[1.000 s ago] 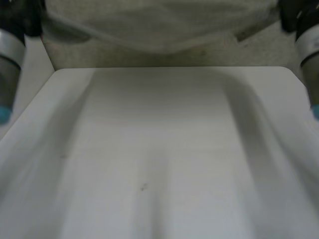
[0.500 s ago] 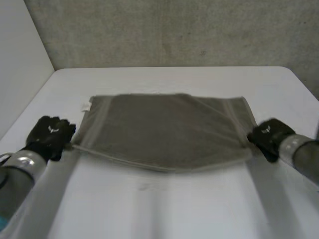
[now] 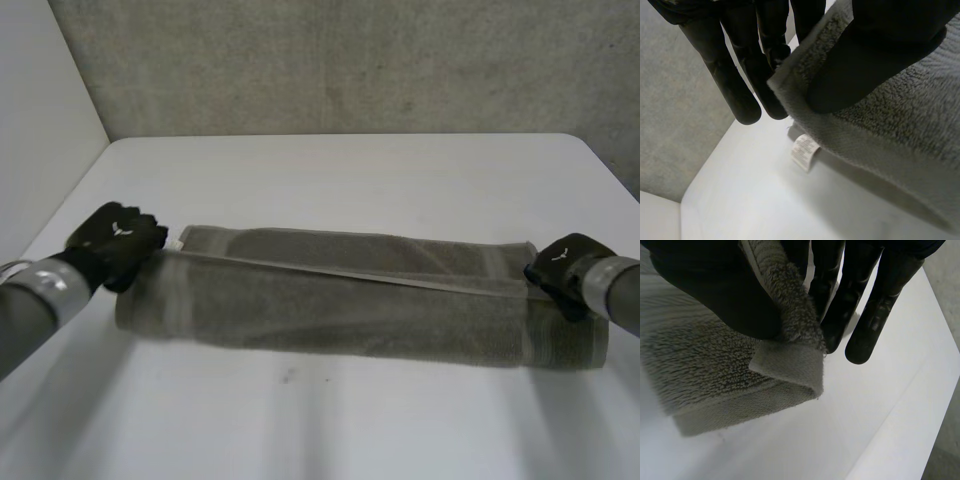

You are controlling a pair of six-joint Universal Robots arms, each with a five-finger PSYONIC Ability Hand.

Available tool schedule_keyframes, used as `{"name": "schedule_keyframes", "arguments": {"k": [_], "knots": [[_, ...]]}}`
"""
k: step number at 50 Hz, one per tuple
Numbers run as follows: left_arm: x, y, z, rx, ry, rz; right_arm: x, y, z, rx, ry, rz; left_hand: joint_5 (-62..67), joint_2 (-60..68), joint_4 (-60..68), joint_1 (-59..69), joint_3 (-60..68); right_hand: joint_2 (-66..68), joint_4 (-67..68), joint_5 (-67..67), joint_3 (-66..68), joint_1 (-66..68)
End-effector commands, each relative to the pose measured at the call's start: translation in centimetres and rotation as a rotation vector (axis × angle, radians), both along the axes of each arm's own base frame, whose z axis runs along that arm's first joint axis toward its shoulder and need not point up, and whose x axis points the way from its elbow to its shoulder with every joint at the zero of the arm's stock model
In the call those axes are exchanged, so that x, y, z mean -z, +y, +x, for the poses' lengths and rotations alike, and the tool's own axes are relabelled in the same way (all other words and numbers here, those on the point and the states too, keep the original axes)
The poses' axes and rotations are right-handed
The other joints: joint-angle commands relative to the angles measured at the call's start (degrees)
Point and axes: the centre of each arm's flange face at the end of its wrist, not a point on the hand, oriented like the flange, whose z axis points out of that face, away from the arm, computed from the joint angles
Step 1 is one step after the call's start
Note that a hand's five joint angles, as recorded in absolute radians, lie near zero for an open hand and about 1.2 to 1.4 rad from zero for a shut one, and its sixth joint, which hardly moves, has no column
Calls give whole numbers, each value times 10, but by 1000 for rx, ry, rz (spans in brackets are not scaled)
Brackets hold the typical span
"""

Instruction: Fold the laundry

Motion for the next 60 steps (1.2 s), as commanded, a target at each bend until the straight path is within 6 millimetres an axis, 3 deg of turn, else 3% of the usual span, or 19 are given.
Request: {"name": "schedule_keyframes", "arguments": {"k": [1,9,18,20,21,22,23,24,26,27,28,32,34,40,41,45,48,53,60], "knots": [[25,-66,-23,-41,-16,-110,20,-28,5,87,17,-100,103,102,102,112,103,122,116,127,120,246],[30,-99,-47,2,2,-216,23,-58,9,110,-9,-291,103,102,102,112,103,122,116,127,120,246],[46,-113,-64,27,3,-230,34,-73,30,65,-27,-361,103,102,102,112,103,122,116,127,120,246],[52,-116,-65,28,0,-229,35,-75,32,61,-26,-364,103,102,102,112,103,52,46,57,50,176],[52,-117,-65,28,0,-229,36,-76,36,56,-26,-369,103,102,102,112,103,-255,-260,-250,-257,-130],[53,-118,-65,28,-1,-232,37,-75,40,50,-27,-372,-68,-69,-69,-59,-68,-491,-497,-486,-493,-366],[53,-119,-65,24,-4,-237,37,-75,41,50,-27,-372,-280,-281,-281,-271,-280,-493,-499,-488,-495,-369],[53,-119,-65,24,-4,-237,35,-77,42,59,-29,-381,-282,-283,-283,-273,-282,-578,-584,-573,-580,-454],[48,-123,-63,-10,-6,-254,30,-81,42,75,-28,-405,-494,-495,-495,-485,-494,-578,-584,-573,-580,-454],[48,-123,-63,-10,-6,-255,24,-84,41,88,-32,-433,-496,-496,-497,-487,-496,-578,-584,-573,-580,-454],[44,-125,-62,-32,-5,-264,24,-84,41,88,-32,-433,-597,-598,-598,-588,-597,-578,-584,-573,-580,-454],[35,-125,-64,-46,-1,-287,-2,-90,39,117,-80,-524,-597,-598,-598,-588,-597,-578,-584,-573,-580,-454],[21,-125,-66,-47,6,-319,-16,-89,38,131,-121,-559,-597,-598,-598,-588,-597,-578,-584,-573,-580,-454],[-3,-123,-65,-54,19,-365,-70,-72,33,174,-321,-645,-597,-598,-598,-588,-597,-578,-584,-573,-580,-454],[-12,-122,-64,-59,22,-376,-81,-65,32,175,-364,-658,-597,-598,-598,-588,-597,-578,-584,-573,-580,-454],[-37,-107,-57,-70,49,-373,-94,-54,30,172,-405,-663,-597,-598,-598,-588,-597,-578,-584,-573,-580,-454],[-44,-98,-56,-71,74,-352,-87,-42,29,153,-396,-604,-597,-598,-598,-588,-597,-578,-584,-573,-580,-454],[-67,-51,-49,-88,253,-228,-83,-16,15,152,-375,-453,-597,-598,-598,-588,-597,-578,-584,-573,-580,-454],[-65,-8,-41,-124,459,-68,-36,21,-4,197,-333,-130,-597,-598,-598,-588,-597,-574,-580,-569,-577,-450]]}}
